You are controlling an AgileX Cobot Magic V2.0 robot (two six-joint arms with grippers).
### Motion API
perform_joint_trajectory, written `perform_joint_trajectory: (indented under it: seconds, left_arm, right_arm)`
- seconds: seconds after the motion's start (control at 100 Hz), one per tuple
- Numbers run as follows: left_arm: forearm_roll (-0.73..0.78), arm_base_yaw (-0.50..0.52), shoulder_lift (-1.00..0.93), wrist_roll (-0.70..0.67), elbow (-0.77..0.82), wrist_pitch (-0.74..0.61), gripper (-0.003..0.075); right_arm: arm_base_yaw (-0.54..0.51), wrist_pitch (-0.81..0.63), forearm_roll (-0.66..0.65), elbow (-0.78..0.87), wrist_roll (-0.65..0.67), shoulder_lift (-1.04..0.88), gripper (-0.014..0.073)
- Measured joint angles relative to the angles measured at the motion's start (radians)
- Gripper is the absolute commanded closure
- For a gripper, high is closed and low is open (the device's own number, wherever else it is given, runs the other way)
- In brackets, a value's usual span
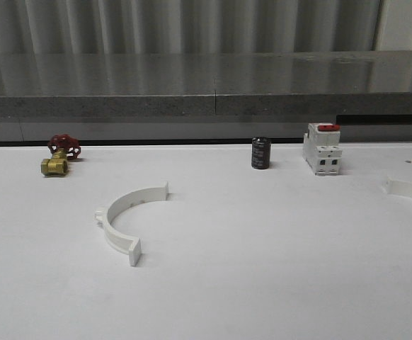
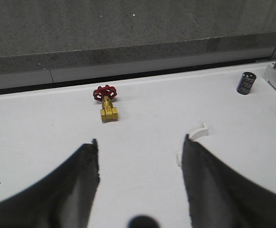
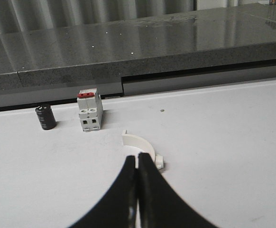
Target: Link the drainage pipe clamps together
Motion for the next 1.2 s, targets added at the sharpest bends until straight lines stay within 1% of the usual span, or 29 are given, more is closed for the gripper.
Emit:
perform_joint_trajectory:
  seconds: [0.09, 0.11, 0.24, 0.5, 0.62, 0.74, 0.86, 1.05, 1.12, 1.2]
  left_arm:
    - [0.000, 0.000, -0.077, 0.000, 0.048, 0.000, 0.0717]
    - [0.000, 0.000, -0.091, 0.000, 0.058, 0.000, 0.0740]
    - [0.002, 0.000, -0.139, 0.000, 0.102, 0.000, 0.0740]
    - [0.004, 0.000, -0.141, 0.000, 0.145, 0.000, 0.0740]
    - [0.004, 0.000, -0.141, 0.000, 0.149, 0.000, 0.0740]
    - [0.004, 0.002, -0.141, 0.000, 0.149, 0.000, 0.0740]
    - [0.004, 0.004, -0.141, 0.000, 0.149, 0.000, 0.0740]
    - [0.004, 0.004, -0.141, 0.000, 0.149, 0.000, 0.0740]
    - [0.004, 0.004, -0.141, 0.000, 0.149, 0.000, 0.0740]
    - [0.004, 0.004, -0.141, 0.000, 0.149, 0.000, 0.0740]
  right_arm:
    - [0.000, 0.000, 0.000, 0.000, 0.000, 0.000, 0.0662]
    - [0.000, 0.000, 0.000, 0.000, 0.000, 0.000, 0.0662]
    - [0.000, -0.019, 0.000, 0.000, 0.000, 0.000, 0.0662]
    - [0.000, -0.034, 0.000, -0.008, 0.000, 0.000, 0.0662]
    - [0.000, -0.006, 0.000, -0.065, 0.000, 0.000, 0.0662]
    - [0.000, 0.075, 0.002, -0.163, 0.000, 0.026, 0.0662]
    - [0.000, 0.224, 0.003, -0.308, 0.000, 0.150, 0.0662]
    - [0.000, 0.460, 0.004, -0.559, 0.000, 0.462, 0.0662]
    - [0.000, 0.511, 0.004, -0.629, 0.000, 0.576, 0.0662]
    - [0.000, 0.533, 0.004, -0.683, 0.000, 0.692, 0.0662]
